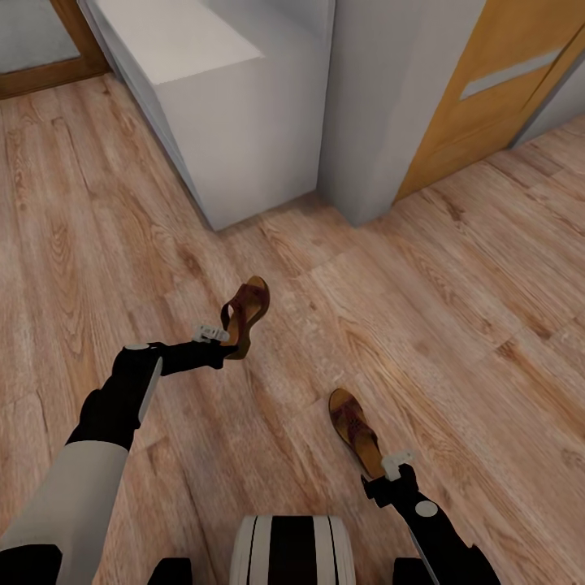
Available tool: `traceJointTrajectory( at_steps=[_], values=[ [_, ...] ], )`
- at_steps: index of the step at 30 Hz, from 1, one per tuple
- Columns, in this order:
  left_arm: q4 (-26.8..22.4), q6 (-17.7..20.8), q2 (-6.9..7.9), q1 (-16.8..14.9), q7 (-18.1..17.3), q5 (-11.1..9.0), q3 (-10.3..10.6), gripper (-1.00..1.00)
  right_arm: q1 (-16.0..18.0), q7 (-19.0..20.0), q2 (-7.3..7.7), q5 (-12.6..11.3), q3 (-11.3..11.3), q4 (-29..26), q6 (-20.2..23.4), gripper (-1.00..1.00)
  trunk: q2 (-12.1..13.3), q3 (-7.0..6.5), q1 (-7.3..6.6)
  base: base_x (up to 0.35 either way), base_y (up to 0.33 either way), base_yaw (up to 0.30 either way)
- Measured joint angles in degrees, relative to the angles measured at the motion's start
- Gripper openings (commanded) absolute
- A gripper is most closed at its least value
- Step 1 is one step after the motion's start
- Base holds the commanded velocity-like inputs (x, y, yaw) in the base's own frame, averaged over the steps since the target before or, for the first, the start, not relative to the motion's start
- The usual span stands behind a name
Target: Pick up the two gym shoes and the two sandals from the corridor floor and place them onto the hallstand (shoe rack) in the corridor, making sure they are on the rack and not on the floor. Arrange them so the two gym shoes are next to each other and the two sandals are next to each other.
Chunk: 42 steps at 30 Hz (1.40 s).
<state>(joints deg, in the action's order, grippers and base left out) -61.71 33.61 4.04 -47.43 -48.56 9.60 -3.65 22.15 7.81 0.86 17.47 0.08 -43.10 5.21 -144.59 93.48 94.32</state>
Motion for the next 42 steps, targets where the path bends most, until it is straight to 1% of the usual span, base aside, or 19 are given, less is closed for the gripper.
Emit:
traceJointTrajectory(
  at_steps=[6, 42],
  values=[
    [0.0, 0.1, 0.1, 0.0, 0.0, -0.1, 0.0, -1.0, 0.0, 0.0, 0.0, 0.0, 0.0, 0.0, 0.0, 1.0, -0.1, 1.33, 0.15, 0.0, 0.0, 0.0],
    [0.0, 0.0, 0.25, 0.0, 0.0, -0.1, 0.0, -1.0, 0.0, 0.0, 0.0, 0.0, -0.1, -0.1, 0.0, 1.0, -0.1, 1.34, 0.15, 0.022, 0.008, 0.0]
  ],
)
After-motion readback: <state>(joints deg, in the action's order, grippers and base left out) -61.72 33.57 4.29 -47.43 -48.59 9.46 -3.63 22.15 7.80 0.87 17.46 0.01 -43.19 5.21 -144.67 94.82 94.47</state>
